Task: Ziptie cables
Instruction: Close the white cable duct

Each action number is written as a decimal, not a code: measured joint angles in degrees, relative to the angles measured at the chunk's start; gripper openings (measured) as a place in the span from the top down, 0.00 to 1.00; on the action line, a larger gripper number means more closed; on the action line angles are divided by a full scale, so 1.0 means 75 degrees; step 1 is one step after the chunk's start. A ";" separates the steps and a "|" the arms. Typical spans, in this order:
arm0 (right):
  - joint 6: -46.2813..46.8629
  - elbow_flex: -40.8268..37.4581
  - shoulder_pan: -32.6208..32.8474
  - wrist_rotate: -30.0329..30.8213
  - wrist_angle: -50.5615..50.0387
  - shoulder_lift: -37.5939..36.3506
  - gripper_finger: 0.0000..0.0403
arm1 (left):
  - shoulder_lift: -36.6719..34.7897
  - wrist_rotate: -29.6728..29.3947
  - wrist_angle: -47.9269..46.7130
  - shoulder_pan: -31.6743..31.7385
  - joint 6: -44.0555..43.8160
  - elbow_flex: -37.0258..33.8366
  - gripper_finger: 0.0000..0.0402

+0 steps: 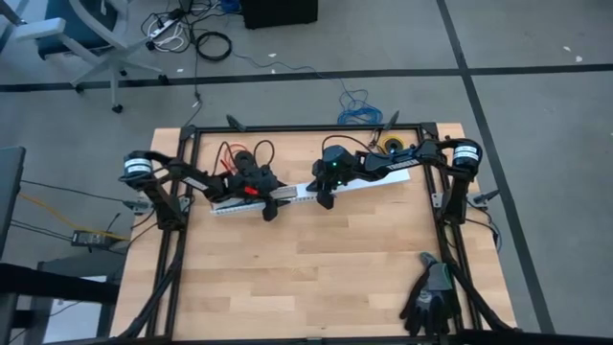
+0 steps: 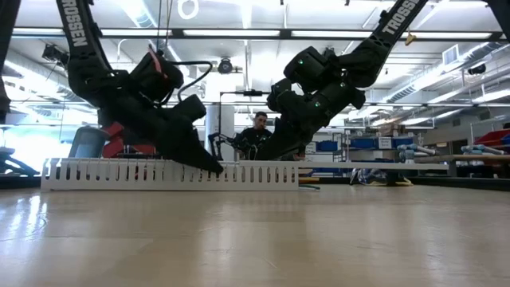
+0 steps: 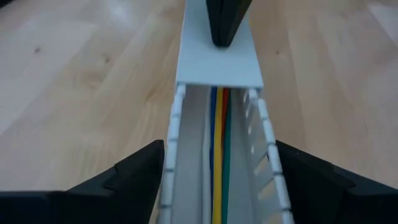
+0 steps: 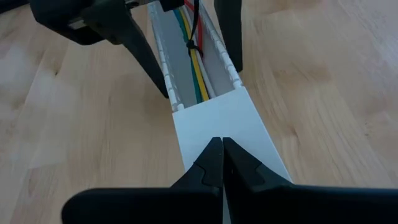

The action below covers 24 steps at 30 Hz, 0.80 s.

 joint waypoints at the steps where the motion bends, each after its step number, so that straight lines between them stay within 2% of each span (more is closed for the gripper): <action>1: 0.0000 0.0000 0.0000 -0.0004 -0.0004 0.0000 1.00 | 0.0053 0.0000 0.0093 0.0000 0.0016 0.0002 0.26; 7: -0.0003 0.0000 0.0000 -0.0012 0.0013 0.0000 1.00 | 0.0383 -0.0006 0.0230 0.0000 0.0181 0.0007 0.28; 17: -0.0003 -0.0003 0.0000 -0.0017 0.0078 0.0001 1.00 | 0.0504 -0.0003 0.0557 0.0000 0.0170 -0.0007 0.43; 24: 0.0009 -0.0003 0.0085 -0.0032 0.0106 0.0003 1.00 | 0.0507 -0.0004 0.0583 0.0000 0.0194 -0.0010 0.43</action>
